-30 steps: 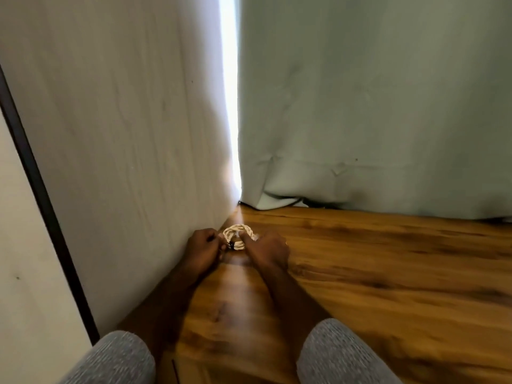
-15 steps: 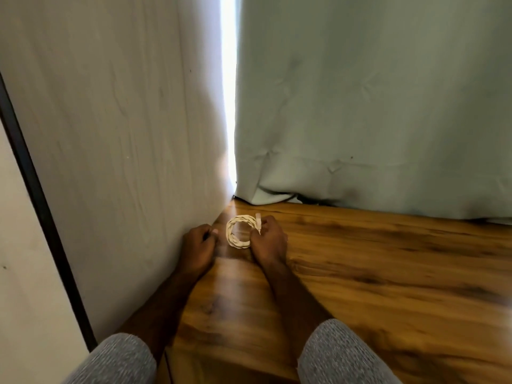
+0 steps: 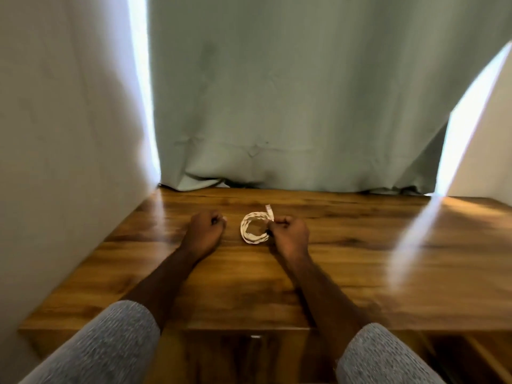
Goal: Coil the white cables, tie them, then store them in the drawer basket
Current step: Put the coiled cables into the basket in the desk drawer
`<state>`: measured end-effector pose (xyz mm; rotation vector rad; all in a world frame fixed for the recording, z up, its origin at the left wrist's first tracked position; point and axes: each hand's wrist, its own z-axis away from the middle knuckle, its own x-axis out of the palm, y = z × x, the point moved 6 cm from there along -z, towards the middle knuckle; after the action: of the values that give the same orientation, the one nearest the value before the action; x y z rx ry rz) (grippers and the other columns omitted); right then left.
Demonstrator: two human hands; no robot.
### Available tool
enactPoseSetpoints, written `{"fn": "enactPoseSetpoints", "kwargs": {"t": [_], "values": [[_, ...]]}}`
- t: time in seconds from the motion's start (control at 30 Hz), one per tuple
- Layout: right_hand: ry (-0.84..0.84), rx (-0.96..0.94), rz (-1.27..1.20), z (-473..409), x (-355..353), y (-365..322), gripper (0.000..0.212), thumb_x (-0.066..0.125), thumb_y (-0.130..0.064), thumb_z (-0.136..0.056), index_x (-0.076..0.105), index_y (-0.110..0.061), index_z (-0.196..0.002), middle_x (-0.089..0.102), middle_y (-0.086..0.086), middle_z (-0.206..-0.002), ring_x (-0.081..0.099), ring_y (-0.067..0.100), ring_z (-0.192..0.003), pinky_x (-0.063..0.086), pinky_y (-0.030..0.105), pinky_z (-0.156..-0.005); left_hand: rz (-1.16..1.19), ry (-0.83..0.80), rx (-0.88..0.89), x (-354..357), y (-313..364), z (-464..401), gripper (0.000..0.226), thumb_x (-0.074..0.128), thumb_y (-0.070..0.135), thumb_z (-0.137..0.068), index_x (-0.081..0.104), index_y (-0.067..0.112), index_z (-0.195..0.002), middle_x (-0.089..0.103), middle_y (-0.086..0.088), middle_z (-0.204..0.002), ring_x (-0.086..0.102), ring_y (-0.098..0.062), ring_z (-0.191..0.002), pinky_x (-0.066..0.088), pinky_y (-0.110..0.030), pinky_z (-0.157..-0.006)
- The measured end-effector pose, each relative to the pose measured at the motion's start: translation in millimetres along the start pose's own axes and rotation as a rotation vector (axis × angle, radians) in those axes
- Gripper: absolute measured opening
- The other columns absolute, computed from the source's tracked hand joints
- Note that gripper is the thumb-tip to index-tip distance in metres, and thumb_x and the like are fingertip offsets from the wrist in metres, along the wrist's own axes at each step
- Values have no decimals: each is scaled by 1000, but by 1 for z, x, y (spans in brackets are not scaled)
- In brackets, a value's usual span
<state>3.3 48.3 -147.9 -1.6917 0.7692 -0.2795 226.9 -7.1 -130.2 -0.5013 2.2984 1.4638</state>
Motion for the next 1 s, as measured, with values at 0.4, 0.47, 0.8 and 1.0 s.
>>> {"fn": "enactPoseSetpoints", "kwargs": {"t": [0.4,0.47,0.8,1.0], "values": [[297,39,209,20,-306,69,7,81,-21,-78,78,-21,-72,76,-5,-68,75,10,-70,62,44,-79,141,-386,330,238,188,53,37,66,22,-92,61,0,-63,55,-6,-58,49,-14,-57,44,-35,-60],[387,89,213,32,-364,84,8,82,-20,-79,78,-19,-72,76,-3,-68,75,12,-69,63,46,-76,155,-451,367,273,221,73,35,67,23,-91,62,3,-62,60,-10,-59,52,-15,-57,45,-36,-61],[818,269,333,130,-621,121,13,83,-23,-79,81,-14,-88,75,-2,-72,71,12,-68,58,30,-65,211,-750,617,410,365,202,29,70,26,-89,65,17,-62,63,5,-62,58,-6,-61,44,-22,-61],[1008,476,458,195,-734,155,21,84,-29,-79,80,-13,-91,76,7,-81,72,23,-80,61,40,-76,237,-894,707,464,416,276,30,69,29,-89,63,21,-62,61,6,-66,58,-9,-65,43,-26,-62]]}}
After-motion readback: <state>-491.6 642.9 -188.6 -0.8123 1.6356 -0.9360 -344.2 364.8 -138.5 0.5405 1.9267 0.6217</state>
